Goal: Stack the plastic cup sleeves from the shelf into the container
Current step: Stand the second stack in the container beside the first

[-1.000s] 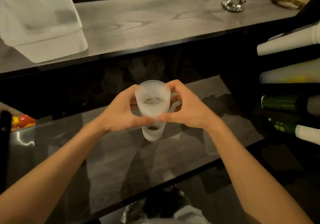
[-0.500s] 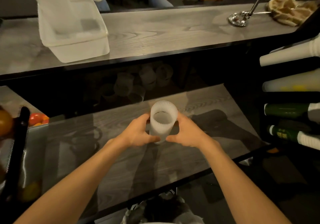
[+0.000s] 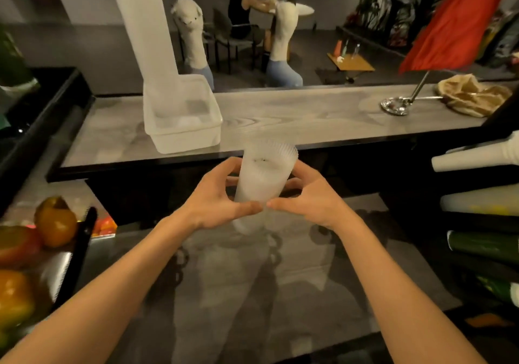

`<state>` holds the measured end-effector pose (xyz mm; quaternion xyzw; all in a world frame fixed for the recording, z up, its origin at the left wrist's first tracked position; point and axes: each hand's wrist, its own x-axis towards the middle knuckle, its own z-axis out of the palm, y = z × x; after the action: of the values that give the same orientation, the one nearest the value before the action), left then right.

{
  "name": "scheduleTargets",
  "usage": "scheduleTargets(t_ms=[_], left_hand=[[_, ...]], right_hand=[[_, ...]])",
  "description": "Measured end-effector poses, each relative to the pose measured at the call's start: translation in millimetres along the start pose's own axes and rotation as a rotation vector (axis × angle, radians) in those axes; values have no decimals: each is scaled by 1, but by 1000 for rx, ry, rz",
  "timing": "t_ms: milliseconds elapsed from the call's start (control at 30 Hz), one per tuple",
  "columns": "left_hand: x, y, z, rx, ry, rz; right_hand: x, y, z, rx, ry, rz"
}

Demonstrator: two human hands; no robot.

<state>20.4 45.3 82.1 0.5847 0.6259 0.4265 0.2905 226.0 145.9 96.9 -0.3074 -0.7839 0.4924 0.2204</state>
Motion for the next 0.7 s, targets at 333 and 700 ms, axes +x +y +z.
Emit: scheduleTargets(t_ms=[333,700], left_hand=[[27,86,-114,60,279,162],[77,87,-179,60,576,141]], right_hand=[[77,-128,-13,11,81,-267],[174,-176,2,-35,134,-402]])
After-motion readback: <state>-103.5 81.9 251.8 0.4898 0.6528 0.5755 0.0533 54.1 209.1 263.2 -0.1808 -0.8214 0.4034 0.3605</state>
